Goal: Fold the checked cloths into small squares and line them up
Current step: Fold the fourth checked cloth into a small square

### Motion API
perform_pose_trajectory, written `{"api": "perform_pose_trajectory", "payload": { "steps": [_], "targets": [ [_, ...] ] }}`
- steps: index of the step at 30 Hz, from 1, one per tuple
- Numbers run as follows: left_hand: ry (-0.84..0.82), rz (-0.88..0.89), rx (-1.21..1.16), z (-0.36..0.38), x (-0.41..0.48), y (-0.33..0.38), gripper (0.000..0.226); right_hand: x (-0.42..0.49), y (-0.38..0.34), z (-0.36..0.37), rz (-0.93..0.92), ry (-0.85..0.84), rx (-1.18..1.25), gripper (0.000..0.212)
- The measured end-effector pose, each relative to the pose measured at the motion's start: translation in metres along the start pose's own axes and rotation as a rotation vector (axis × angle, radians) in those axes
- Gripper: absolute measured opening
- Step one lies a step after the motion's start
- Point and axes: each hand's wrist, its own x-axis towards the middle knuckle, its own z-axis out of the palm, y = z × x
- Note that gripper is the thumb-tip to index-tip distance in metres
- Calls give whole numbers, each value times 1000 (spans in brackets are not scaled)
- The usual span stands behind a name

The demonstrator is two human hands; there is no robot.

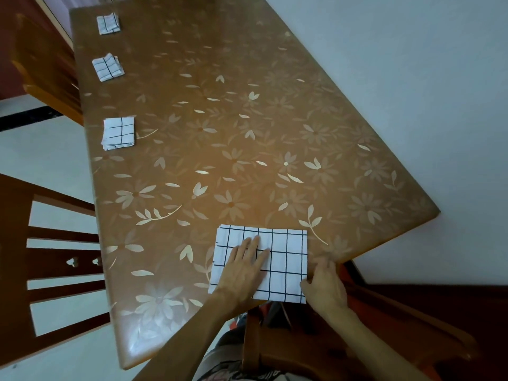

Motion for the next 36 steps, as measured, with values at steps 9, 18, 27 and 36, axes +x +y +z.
{"api": "perform_pose_trajectory", "payload": {
  "steps": [9,18,27,36],
  "targets": [
    [32,31,33,15,-2,-5,78,28,-49,50,-574,23,-385,65],
    [130,-129,27,42,-27,-21,71,46,-13,62,-573,136,-397,68],
    [87,-130,69,38,-27,-19,73,50,22,39,-461,160,-395,67],
    [96,-134,84,38,-29,-18,74,31,47,3,-765,46,-363,87]
  ]
}}
